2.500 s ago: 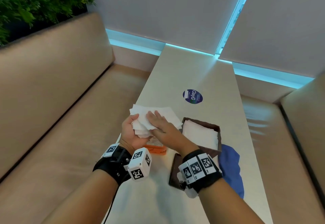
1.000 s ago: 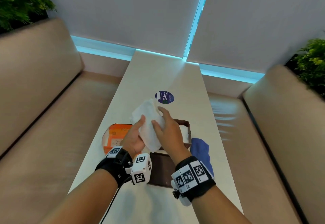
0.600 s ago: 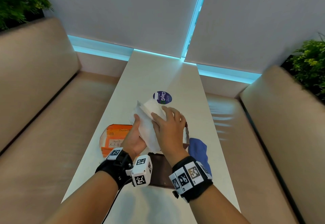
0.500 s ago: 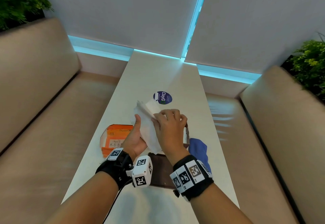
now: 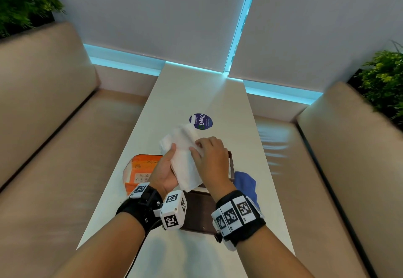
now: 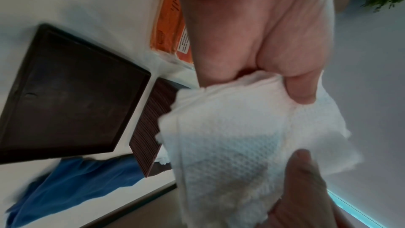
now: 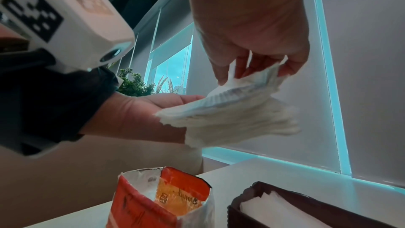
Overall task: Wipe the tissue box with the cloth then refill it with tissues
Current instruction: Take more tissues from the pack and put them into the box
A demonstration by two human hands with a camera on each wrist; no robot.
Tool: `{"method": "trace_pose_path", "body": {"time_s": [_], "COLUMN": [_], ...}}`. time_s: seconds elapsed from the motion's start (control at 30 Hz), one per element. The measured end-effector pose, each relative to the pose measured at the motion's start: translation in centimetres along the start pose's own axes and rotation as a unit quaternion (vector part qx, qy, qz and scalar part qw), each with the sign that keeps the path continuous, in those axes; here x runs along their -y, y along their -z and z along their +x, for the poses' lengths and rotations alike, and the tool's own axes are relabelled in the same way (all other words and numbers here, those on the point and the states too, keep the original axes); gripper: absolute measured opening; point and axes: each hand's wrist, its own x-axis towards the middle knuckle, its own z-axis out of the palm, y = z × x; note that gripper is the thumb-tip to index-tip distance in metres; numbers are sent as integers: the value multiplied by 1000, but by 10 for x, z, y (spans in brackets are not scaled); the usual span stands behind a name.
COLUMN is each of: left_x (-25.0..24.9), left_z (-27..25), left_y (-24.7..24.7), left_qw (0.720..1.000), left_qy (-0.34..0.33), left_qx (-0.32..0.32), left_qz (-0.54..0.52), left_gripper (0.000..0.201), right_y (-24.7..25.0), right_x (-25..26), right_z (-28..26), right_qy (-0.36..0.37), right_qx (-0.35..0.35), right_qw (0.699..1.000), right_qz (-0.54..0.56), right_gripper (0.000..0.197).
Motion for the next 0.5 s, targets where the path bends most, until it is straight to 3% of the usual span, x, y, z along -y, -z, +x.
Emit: {"method": "trace_pose_path", "body": {"time_s": [0.1,0.2,0.27,0.5], "left_x": [1,2,3,4], "left_z": [-2,-3,-4,-4], "left_y": [-4,-5,-6,-5], "left_qw": [1000,1000,1000,999], "left_qy": [-3,-5,-2,3], "left_qx": [2,6,12,30], "left_qz": [11,28,27,23], "left_gripper": [54,53,54,66], "right_y": [-4,-3,-5,-3], "right_x": [-5,-2,-3,-2], "right_z": [1,-1,-2,-1], "right_qy": [-39,11,45,74], "right_qx": [39,-33,-65,-102], "right_qw": [998,998,992,987], "right_qz": [-5,-60,-94,-104], "right_gripper": [31,9,6,27]}}
